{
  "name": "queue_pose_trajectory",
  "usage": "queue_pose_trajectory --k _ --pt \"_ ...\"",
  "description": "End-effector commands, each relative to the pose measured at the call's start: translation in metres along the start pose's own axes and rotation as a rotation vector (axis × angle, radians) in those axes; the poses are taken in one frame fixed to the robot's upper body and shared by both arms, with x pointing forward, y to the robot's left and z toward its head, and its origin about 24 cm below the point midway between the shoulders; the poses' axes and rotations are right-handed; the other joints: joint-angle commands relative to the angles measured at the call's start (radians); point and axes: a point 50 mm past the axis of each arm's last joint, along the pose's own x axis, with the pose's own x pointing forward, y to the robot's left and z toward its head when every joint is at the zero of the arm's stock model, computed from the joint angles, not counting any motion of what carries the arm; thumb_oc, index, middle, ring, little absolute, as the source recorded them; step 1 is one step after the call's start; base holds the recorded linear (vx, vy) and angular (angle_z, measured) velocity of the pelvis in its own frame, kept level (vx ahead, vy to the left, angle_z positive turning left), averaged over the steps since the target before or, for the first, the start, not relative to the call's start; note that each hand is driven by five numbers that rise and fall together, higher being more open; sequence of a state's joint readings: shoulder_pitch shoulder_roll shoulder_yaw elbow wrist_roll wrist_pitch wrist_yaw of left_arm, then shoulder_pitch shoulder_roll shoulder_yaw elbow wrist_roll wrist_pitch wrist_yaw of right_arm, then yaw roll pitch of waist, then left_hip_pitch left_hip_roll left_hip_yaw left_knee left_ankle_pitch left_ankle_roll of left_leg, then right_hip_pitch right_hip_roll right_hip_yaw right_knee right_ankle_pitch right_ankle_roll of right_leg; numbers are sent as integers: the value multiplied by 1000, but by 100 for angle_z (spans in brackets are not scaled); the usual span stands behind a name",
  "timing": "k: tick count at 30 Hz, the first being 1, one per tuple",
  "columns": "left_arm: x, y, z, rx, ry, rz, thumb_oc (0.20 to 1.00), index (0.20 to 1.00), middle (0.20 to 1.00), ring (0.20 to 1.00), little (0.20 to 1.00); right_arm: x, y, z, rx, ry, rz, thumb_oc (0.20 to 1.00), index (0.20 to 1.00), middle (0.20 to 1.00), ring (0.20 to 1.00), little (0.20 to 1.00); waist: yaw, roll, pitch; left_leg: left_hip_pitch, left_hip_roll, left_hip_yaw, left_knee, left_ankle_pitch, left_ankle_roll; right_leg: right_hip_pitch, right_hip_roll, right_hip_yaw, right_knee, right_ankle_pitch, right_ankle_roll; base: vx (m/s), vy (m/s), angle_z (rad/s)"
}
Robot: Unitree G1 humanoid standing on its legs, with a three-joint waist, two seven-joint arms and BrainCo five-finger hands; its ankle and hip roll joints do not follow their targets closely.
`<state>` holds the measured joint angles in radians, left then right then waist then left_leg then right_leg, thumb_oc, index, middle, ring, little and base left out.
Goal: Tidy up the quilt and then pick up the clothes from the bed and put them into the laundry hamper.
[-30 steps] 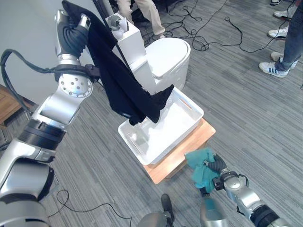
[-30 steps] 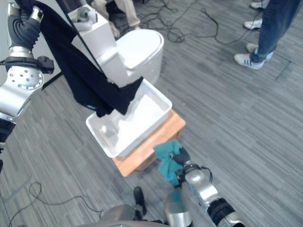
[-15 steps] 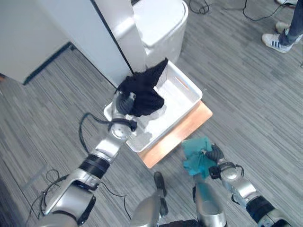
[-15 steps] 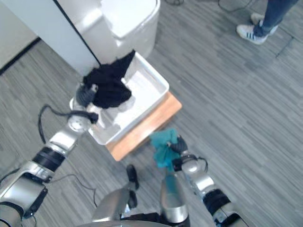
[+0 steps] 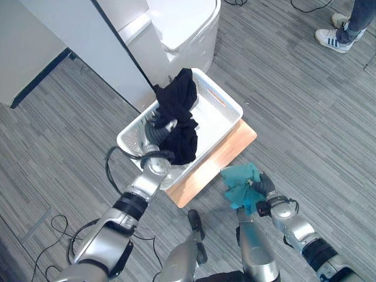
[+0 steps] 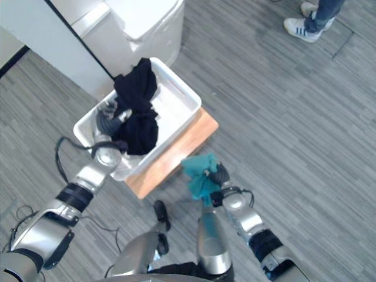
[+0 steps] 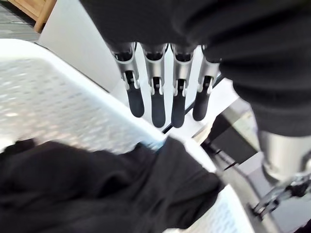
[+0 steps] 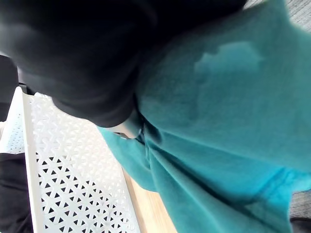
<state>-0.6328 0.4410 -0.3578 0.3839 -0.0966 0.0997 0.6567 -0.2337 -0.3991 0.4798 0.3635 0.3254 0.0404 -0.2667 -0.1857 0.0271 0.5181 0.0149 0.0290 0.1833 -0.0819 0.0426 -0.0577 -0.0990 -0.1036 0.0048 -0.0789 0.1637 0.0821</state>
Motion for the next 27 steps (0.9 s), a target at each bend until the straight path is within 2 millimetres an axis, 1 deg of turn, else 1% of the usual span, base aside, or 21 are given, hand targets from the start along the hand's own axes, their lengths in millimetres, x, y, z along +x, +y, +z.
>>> queue_pose_trajectory --k 1,3,4,5,6,7,8,9,11,12,13,14,15,16,17,18,19,20,24,26,27 --pt "16 43 47 -244 -163 252 1000 1000 1000 1000 1000 -7 5 6 130 -59 -73 200 200 200 200 200 44 -7 -71 -17 5 -15 -1 -59 9 -13 8 34 72 -129 47 13 -6 6" --pt "6 53 49 -361 -179 306 1000 1000 1000 1000 1000 -10 -6 -1 179 -44 -179 200 200 200 200 200 58 -6 -77 -10 4 -29 -1 -62 10 -1 8 24 71 -131 45 6 -4 6" --pt "-2 60 43 -429 -159 328 1000 1000 1000 1000 1000 -12 -16 -3 205 -48 -262 200 200 200 200 200 71 -5 -82 -7 4 -39 -2 -63 10 6 7 16 70 -131 43 0 0 0" --pt "-17 65 28 -510 -117 350 1000 1000 1000 1000 1000 -15 -31 1 225 -81 -355 200 200 200 200 200 88 -7 -86 -5 3 -54 0 -64 10 13 6 8 71 -133 43 -8 1 6" --pt "-27 65 17 -543 -71 356 1000 1000 1000 1000 1000 -17 -39 3 233 -98 -404 200 200 200 200 200 96 -7 -90 -3 2 -63 1 -66 10 17 6 3 72 -134 43 -37 1 16" --pt "-58 54 -25 -564 125 312 1000 1000 1000 1000 1000 -21 -67 24 222 -209 -547 200 200 200 200 200 129 -15 -96 1 2 -87 5 -70 12 29 4 -12 74 -135 41 -40 -3 21" --pt "-66 50 -38 -538 176 289 1000 1000 1000 1000 1000 -21 -78 34 221 -244 -577 200 200 200 200 200 138 -19 -97 2 3 -92 6 -71 12 33 4 -17 74 -135 41 -70 -26 18" --pt "-82 43 -65 -486 287 232 1000 1000 1000 1000 1000 -22 -101 58 203 -336 -639 200 200 200 200 200 161 -32 -96 3 5 -99 10 -74 12 41 2 -29 72 -133 43 -81 -47 20" --pt "-99 40 -95 -430 413 175 1000 1000 1000 1000 1000 -25 -126 89 171 -460 -699 200 200 200 200 200 192 -50 -95 -6 10 -108 12 -76 12 45 2 -42 65 -129 45 -100 -59 26" --pt "-109 40 -111 -394 464 147 1000 1000 1000 1000 1000 -27 -137 108 151 -529 -720 200 200 200 200 200 207 -60 -91 -9 12 -113 12 -77 12 48 2 -48 63 -125 47 -81 -44 29" --pt "-118 41 -123 -362 505 124 1000 1000 1000 1000 1000 -30 -144 124 132 -583 -728 200 200 200 200 200 218 -70 -89 -10 15 -116 12 -78 12 52 2 -53 60 -123 49 -82 -19 31" --pt "-131 41 -141 -326 581 84 1000 1000 1000 1000 1000 -36 -149 144 88 -668 -729 200 200 200 200 200 232 -84 -87 -11 17 -120 12 -78 13 56 4 -59 59 -119 53 -63 -10 26" --pt "-141 41 -154 -283 622 53 1000 1000 1000 1000 1000 -40 -153 158 70 -719 -718 200 200 200 200 200 242 -96 -87 -11 18 -121 12 -80 14 60 5 -62 57 -117 56 -55 -9 17" --pt "-149 40 -163 -250 662 23 1000 1000 1000 1000 1000 -43 -155 169 58 -757 -701 200 200 200 200 200 249 -106 -88 -12 19 -122 14 -81 14 61 6 -63 57 -115 59 -65 -43 17" --pt "-165 39 -179 -178 731 -30 1000 1000 1000 1000 1000 -47 -155 189 38 -823 -653 200 200 200 200 200 264 -131 -88 -17 20 -125 18 -85 16 60 6 -67 59 -110 66 -74 -56 17" --pt "-172 38 -187 -140 777 -48 1000 1000 1000 1000 1000 -50 -154 201 29 -860 -608 200 200 200 200 200 271 -147 -85 -20 22 -125 23 -88 18 58 6 -71 62 -107 72 -90 -75 12" --pt "-188 38 -205 -38 894 -64 1000 1000 1000 1000 1000 -49 -143 219 17 -907 -502 200 200 200 200 200 282 -174 -77 -21 28 -126 33 -93 20 60 7 -80 70 -103 82 -53 -55 7" --pt "-192 39 -209 -20 924 -71 1000 1000 1000 1000 1000 -49 -140 222 18 -912 -483 200 200 200 200 200 285 -179 -76 -20 29 -126 35 -94 20 62 7 -81 71 -102 83 -27 -41 3" --pt "-214 43 -229 26 1114 -61 1000 1000 1000 1000 1000 -44 -116 243 21 -940 -375 200 200 200 200 200 296 -204 -67 -10 32 -122 39 -97 20 75 7 -92 67 -94 90 2 -6 1" --pt "-219 46 -233 22 1154 -44 1000 1000 1000 1000 1000 -43 -111 245 28 -941 -352 200 200 200 200 200 296 -208 -67 -8 32 -119 39 -98 20 77 6 -95 66 -93 90 6 26 -7" --pt "-224 47 -236 -5 1190 -13 1000 1000 1000 1000 1000 -41 -102 246 58 -929 -309 200 200 200 200 200 294 -207 -63 -6 29 -117 38 -100 21 76 5 -95 66 -94 90 -2 42 -1"
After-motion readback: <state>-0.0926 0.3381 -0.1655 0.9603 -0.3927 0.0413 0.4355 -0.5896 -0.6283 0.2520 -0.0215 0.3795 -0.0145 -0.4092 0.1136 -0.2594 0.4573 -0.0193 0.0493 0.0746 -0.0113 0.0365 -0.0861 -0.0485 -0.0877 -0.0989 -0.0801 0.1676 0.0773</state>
